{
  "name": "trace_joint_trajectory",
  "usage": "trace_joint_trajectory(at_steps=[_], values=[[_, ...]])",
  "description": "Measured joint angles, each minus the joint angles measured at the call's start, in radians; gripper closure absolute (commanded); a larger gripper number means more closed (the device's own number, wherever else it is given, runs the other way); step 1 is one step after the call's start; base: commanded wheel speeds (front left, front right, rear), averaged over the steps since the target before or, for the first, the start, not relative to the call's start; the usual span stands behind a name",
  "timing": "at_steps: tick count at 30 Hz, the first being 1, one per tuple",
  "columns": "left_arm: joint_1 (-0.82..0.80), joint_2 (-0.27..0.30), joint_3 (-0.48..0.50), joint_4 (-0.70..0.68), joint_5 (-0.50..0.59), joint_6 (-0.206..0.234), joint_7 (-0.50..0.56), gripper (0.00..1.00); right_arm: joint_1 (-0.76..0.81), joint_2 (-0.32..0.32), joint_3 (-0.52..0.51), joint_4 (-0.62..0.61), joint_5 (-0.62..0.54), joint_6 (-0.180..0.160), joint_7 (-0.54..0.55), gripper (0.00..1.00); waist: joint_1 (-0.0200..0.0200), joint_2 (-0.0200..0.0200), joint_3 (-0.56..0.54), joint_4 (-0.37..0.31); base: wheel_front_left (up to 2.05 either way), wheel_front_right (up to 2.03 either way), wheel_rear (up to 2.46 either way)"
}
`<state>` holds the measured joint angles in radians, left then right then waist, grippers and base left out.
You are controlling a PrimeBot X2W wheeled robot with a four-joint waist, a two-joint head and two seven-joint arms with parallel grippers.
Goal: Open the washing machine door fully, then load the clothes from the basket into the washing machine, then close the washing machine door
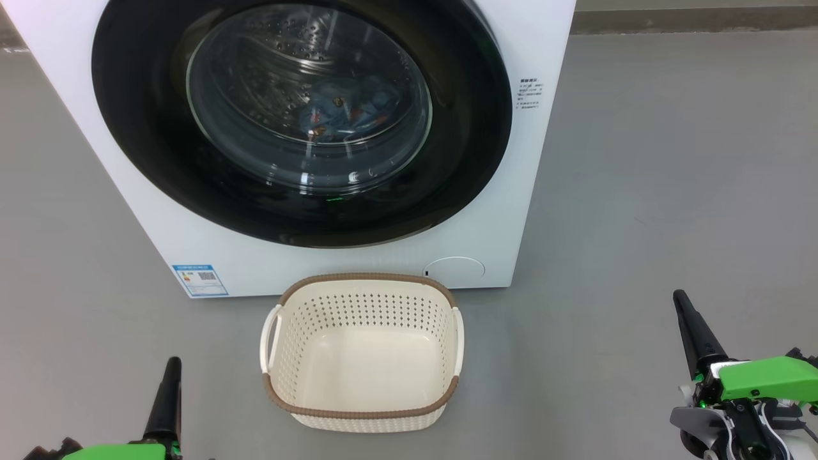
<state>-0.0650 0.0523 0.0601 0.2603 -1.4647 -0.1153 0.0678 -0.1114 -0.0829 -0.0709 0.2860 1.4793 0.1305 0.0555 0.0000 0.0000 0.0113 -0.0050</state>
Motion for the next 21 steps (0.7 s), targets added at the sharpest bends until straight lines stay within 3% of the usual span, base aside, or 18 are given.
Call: trace_joint_trajectory(at_steps=[14, 21], values=[[-0.001, -0.009, 0.019, 0.000, -0.129, -0.008, 0.039, 1.00, 0.018, 0.028, -0.045, -0.011, 0.119, 0.000, 0.043, 1.00, 0.0000, 0.0000, -0.008, 0.005, 0.00, 0.00, 0.00], [-0.001, -0.011, 0.021, 0.000, -0.136, -0.008, 0.039, 1.00, 0.018, 0.032, -0.053, -0.011, 0.133, 0.000, 0.045, 1.00, 0.0000, 0.0000, -0.008, 0.005, 0.00, 0.00, 0.00]])
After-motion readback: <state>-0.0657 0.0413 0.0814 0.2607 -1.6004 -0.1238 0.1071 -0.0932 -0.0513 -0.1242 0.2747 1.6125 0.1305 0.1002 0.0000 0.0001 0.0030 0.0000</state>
